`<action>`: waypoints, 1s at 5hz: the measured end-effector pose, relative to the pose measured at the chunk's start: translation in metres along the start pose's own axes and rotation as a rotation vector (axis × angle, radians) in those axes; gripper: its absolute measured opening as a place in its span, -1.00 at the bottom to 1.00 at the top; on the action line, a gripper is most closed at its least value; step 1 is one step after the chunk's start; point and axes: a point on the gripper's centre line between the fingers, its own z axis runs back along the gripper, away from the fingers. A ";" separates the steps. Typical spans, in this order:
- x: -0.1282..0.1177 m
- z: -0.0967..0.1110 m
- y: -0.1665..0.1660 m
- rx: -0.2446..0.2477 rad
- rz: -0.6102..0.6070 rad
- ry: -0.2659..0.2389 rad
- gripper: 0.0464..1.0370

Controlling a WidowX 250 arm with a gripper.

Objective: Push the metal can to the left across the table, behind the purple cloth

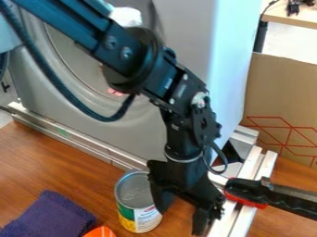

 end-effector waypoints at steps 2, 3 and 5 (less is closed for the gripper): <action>0.007 -0.019 -0.005 -0.022 -0.022 0.015 0.93; 0.006 -0.020 0.006 -0.021 -0.003 0.019 0.93; -0.014 -0.022 0.075 0.032 0.077 0.092 0.93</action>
